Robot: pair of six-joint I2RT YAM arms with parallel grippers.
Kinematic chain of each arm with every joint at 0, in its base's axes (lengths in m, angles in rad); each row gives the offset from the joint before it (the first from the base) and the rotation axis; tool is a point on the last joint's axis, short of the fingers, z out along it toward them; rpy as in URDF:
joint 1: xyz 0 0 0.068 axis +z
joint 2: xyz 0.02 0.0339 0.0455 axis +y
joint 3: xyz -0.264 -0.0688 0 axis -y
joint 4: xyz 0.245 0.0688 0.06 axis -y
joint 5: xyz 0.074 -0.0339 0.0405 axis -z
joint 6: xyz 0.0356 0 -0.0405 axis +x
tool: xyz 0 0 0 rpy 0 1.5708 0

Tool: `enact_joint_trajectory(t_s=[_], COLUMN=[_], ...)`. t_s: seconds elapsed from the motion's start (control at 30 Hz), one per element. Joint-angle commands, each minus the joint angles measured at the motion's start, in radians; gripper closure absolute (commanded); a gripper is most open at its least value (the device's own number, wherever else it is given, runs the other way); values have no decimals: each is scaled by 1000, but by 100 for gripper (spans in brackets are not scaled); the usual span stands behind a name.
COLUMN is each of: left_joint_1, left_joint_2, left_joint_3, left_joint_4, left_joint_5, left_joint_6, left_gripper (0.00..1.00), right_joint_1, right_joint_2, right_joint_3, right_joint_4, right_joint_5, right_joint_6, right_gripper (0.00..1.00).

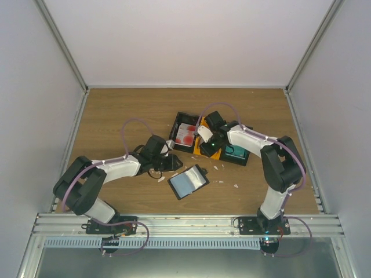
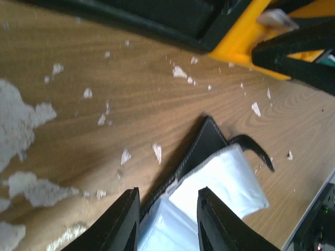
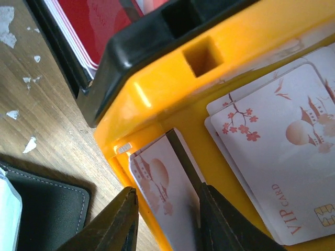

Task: Put the credit cards into the card holder
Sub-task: Pick up the credit card from the storage box.

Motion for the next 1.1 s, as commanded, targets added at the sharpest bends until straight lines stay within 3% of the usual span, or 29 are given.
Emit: enact_joint_trajectory(t_s=[0.0, 0.2, 0.57, 1.07], left_joint_1=[16, 30, 39, 44], left_joint_2=[51, 151, 244, 279], left_joint_3=[76, 177, 245, 279], left_joint_4=[33, 27, 27, 5], left_joint_5=[-43, -149, -147, -147], left_joint_6=[15, 27, 55, 75], left_gripper=[68, 70, 71, 72], right_joint_1=[-21, -31, -35, -35], right_joint_2=[-17, -6, -17, -29], right_joint_3=[22, 37, 34, 26], right_joint_4=[-24, -29, -35, -37], right_joint_5=[-37, -45, -69, -110], right_joint_6=[-2, -3, -2, -6], right_gripper=[68, 74, 80, 75])
